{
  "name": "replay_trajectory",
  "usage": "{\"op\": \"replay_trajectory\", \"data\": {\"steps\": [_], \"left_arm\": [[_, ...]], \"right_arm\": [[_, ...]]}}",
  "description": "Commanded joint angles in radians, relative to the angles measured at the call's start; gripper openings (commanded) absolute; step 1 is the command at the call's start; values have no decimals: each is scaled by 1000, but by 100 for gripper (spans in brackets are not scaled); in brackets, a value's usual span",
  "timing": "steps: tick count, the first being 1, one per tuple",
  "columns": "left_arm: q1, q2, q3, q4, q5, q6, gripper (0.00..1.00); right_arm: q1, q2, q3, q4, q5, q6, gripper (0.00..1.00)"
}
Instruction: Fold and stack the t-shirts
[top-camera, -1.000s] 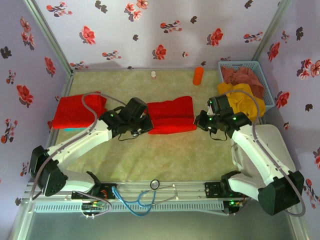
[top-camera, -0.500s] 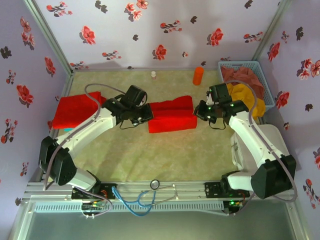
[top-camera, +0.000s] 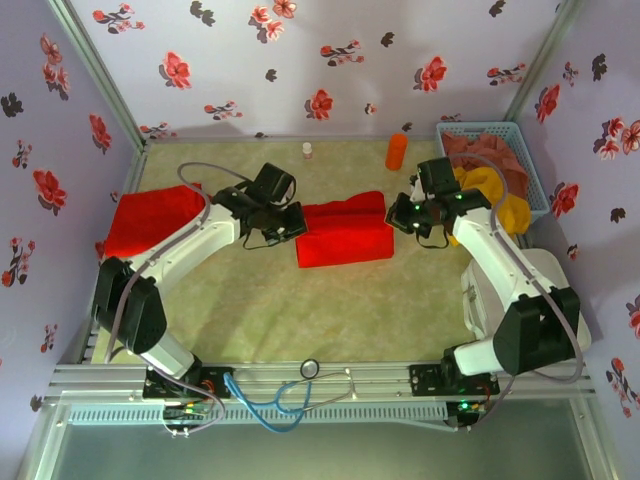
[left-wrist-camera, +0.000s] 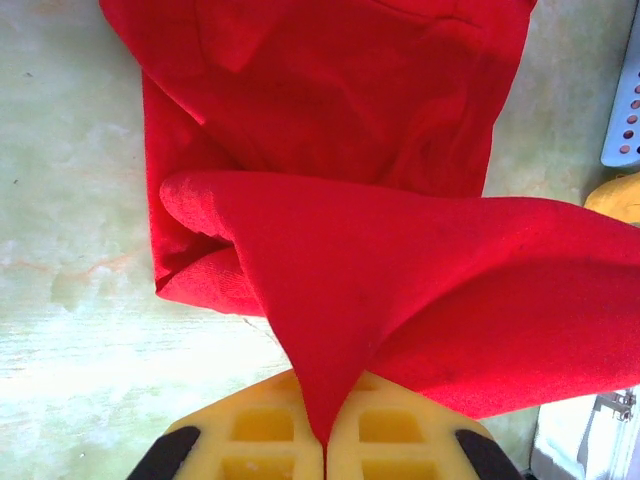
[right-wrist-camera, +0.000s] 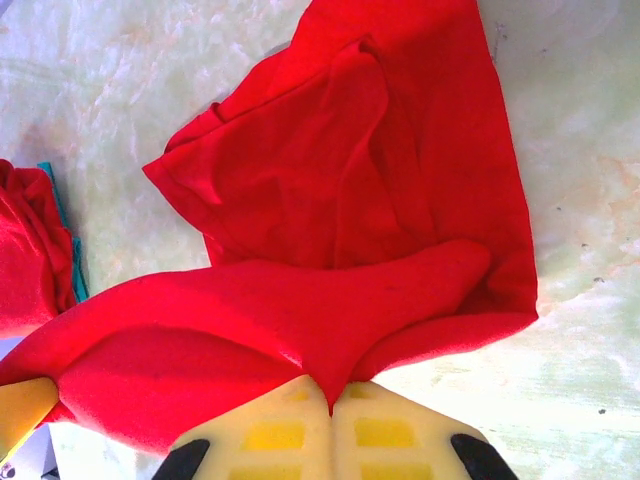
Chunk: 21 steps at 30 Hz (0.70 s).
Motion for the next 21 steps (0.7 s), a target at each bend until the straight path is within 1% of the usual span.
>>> {"op": "replay_trajectory", "data": {"steps": [1, 8, 13, 21], "left_arm": [[32, 20, 38, -43, -12, 36, 0], [73, 86, 93, -51, 3, 65, 0], [101, 165, 156, -49, 23, 105, 0], [150, 277, 256, -62, 41, 148, 0]], "right_arm": [[-27, 26, 50, 12, 23, -34, 0], [-51, 115, 97, 44, 0, -47, 0], [-67, 211, 153, 66, -33, -70, 0], [-78, 340, 243, 109, -48, -68, 0]]}}
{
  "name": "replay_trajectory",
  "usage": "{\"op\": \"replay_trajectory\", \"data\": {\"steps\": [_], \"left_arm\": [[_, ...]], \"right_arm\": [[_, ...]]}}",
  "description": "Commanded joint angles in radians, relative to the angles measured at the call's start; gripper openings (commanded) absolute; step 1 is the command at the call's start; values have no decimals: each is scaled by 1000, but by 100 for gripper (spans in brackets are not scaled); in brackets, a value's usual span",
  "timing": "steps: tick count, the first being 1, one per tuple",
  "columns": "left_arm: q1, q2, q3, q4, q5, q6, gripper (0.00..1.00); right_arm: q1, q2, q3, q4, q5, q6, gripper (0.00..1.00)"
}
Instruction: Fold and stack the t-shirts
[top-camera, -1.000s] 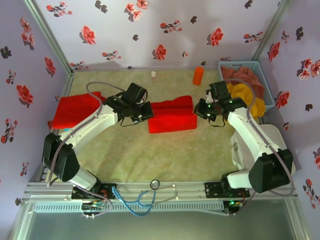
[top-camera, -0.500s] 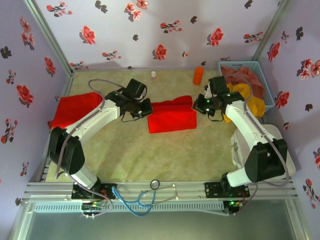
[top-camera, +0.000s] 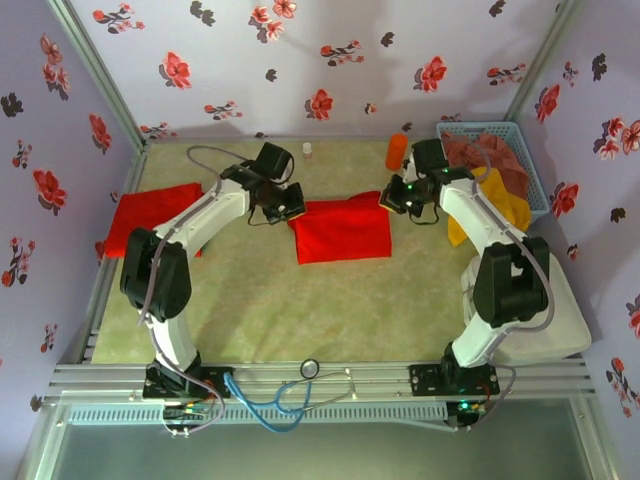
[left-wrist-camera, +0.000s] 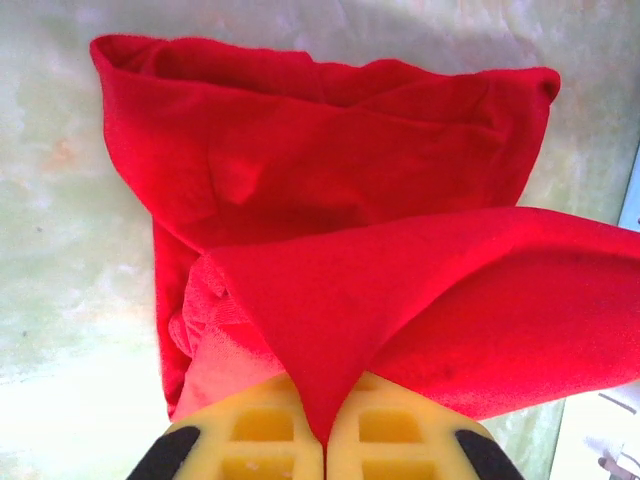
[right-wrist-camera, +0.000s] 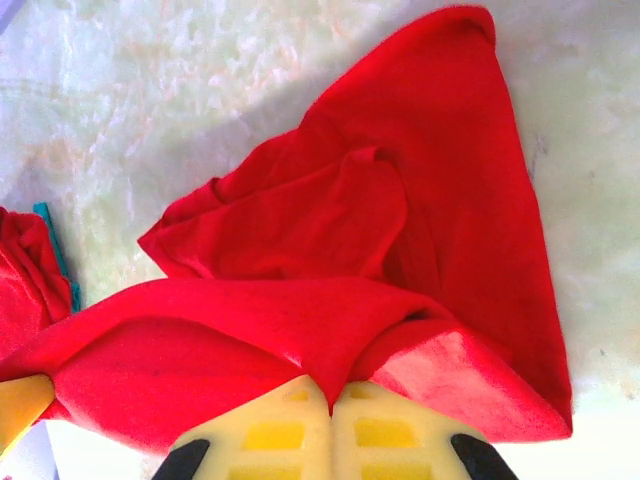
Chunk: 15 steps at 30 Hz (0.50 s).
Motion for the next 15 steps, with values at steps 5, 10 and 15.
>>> {"op": "replay_trajectory", "data": {"steps": [5, 10, 15], "left_arm": [[62, 106, 107, -56, 22, 80, 0], [79, 169, 171, -81, 25, 117, 0], [95, 206, 187, -63, 34, 140, 3]], "right_arm": [[-23, 115, 97, 51, 19, -6, 0], [-24, 184, 136, 79, 10, 10, 0], [-24, 238, 180, 73, 12, 8, 0]]}}
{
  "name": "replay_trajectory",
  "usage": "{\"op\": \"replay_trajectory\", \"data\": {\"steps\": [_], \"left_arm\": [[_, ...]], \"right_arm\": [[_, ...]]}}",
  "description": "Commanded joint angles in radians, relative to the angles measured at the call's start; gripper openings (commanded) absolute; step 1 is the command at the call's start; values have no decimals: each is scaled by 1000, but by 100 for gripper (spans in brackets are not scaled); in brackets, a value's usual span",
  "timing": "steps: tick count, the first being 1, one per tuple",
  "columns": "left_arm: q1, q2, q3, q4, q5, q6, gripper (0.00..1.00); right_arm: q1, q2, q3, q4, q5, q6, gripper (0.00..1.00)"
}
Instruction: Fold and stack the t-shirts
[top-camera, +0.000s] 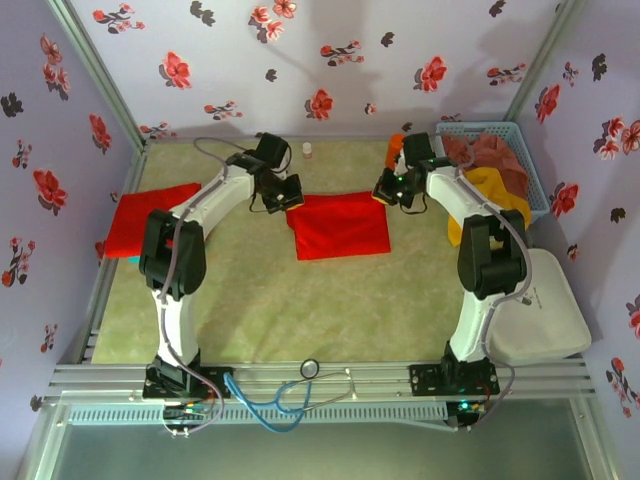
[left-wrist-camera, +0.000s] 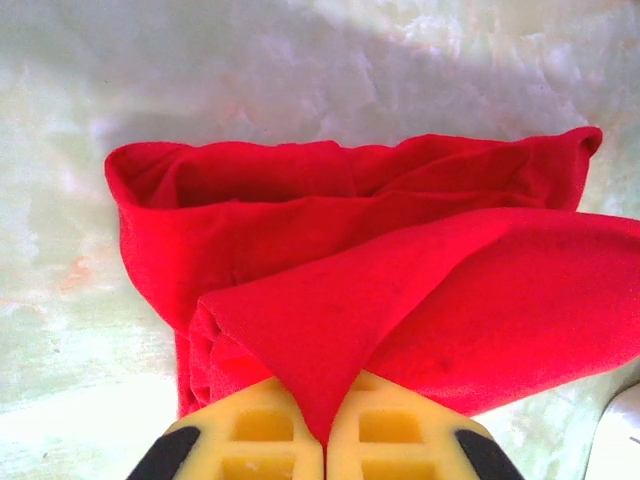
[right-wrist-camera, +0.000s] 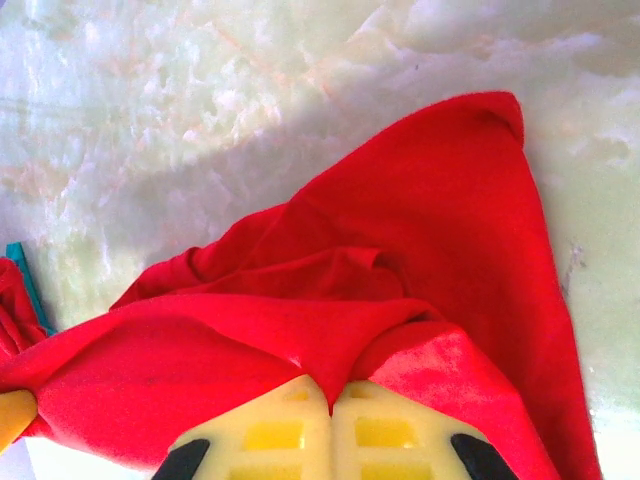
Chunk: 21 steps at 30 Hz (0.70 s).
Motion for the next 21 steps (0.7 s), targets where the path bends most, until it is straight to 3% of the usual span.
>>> {"op": "replay_trajectory", "data": {"steps": [1, 13, 19, 21], "left_arm": [[30, 29, 35, -33, -3, 49, 4], [54, 109, 99, -13, 10, 84, 9], [75, 159, 171, -46, 23, 120, 32], [86, 154, 193, -60, 23, 135, 38]], "right_arm": [[-22, 27, 48, 17, 22, 9, 0], [-35, 92, 83, 37, 51, 56, 0], [-42, 121, 121, 42, 95, 71, 8], [-45, 116, 126, 52, 107, 85, 18]]}}
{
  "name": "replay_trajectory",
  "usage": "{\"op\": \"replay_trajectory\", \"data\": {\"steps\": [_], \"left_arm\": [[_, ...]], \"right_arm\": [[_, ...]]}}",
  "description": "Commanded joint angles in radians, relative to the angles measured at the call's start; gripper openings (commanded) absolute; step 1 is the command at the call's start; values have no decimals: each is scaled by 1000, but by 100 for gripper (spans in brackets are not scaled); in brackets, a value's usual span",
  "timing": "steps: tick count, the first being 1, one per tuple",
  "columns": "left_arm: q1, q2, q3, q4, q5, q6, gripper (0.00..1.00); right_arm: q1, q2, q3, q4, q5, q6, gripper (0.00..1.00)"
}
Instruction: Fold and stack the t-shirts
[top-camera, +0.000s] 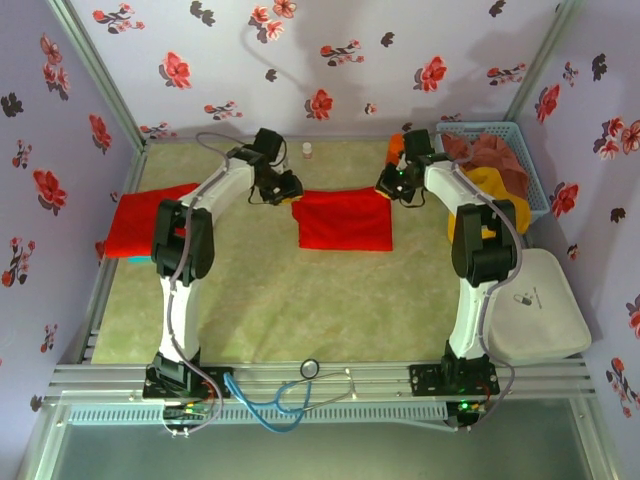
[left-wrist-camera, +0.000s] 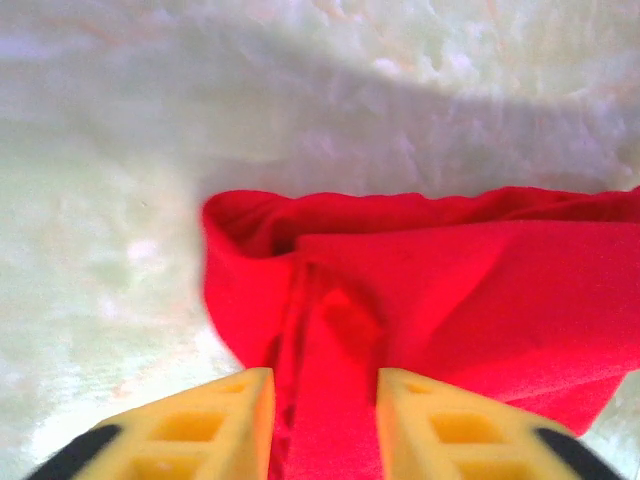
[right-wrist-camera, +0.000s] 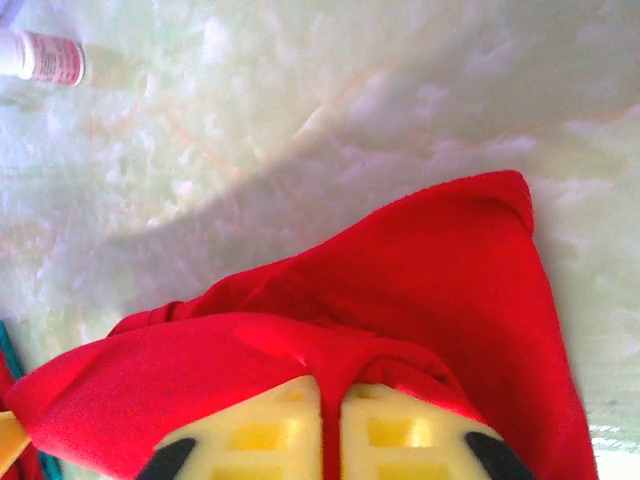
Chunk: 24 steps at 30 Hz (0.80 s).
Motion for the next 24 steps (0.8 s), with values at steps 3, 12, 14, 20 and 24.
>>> {"op": "replay_trajectory", "data": {"steps": [3, 12, 14, 20, 24], "left_arm": [[36, -29, 56, -51, -3, 41, 42], [-4, -179, -139, 108, 65, -51, 43], [-25, -198, -189, 179, 103, -88, 43], [-113, -206, -234, 284, 113, -164, 42], [-156, -180, -261, 362, 106, -205, 40]], "right_arm": [[-15, -10, 36, 36, 54, 25, 37], [6, -118, -62, 89, 10, 34, 66], [20, -152, -100, 105, -3, 44, 69], [67, -265, -290, 237, -54, 144, 71], [94, -321, -409, 326, -50, 208, 71]]}}
